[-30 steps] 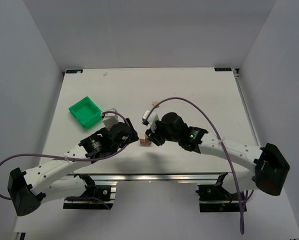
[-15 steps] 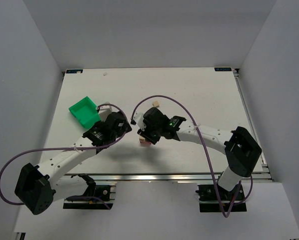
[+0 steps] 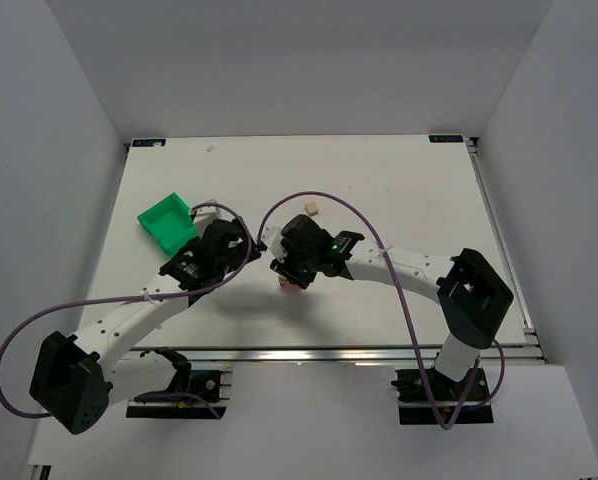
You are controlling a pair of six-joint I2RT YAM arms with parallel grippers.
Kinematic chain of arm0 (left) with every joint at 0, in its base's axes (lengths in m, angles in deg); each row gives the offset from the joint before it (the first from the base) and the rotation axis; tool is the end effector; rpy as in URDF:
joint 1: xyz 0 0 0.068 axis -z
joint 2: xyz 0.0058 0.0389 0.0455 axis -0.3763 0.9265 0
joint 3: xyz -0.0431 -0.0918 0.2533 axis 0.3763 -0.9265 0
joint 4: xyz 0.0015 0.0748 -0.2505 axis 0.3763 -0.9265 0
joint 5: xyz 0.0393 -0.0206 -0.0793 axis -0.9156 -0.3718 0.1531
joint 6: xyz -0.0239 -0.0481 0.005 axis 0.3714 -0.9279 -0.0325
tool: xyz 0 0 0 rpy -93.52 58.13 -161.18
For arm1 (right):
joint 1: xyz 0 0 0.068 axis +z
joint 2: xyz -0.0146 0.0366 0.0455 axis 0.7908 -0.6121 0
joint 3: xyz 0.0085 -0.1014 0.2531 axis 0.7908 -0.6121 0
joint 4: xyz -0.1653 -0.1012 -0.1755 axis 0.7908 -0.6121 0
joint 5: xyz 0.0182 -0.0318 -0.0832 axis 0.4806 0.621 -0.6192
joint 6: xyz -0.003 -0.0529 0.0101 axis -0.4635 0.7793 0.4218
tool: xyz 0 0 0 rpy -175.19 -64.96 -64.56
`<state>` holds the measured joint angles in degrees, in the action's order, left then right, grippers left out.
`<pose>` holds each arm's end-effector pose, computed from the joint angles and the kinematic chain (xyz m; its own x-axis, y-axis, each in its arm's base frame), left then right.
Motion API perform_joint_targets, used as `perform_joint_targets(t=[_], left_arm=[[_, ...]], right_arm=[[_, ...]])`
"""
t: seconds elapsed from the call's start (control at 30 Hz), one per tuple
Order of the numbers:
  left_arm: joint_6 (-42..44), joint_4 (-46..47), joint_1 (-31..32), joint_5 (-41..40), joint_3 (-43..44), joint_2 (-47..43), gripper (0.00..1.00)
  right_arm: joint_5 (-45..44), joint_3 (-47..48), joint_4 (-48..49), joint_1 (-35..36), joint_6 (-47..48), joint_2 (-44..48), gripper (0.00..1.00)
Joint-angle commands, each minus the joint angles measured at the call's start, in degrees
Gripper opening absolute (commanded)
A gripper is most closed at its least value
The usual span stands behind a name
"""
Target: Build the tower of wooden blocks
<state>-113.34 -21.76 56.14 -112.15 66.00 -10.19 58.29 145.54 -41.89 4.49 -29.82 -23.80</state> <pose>0.1972 -0.1158 0.2440 -0.5953 -0.3953 -0.6995 -0.2329 0.9181 -0.3206 0.2029 0.3104 0.2316 -0.1805 -0.7433 -0.6442 -0.9182 0.3621 -0.1606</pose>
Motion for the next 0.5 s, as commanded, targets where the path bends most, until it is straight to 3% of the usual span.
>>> perform_joint_targets(t=[0.0, 0.47], left_arm=[[0.64, 0.24, -0.38, 0.48, -0.47, -2.6, 0.98], [1.52, -0.99, -0.38, -0.75, 0.32, -2.77, 0.98]], right_arm=[[-0.25, 2.62, 1.4, -0.15, 0.42, 0.09, 0.15], [-0.6, 6.66, -2.47, -0.41, 0.59, -2.37, 0.17]])
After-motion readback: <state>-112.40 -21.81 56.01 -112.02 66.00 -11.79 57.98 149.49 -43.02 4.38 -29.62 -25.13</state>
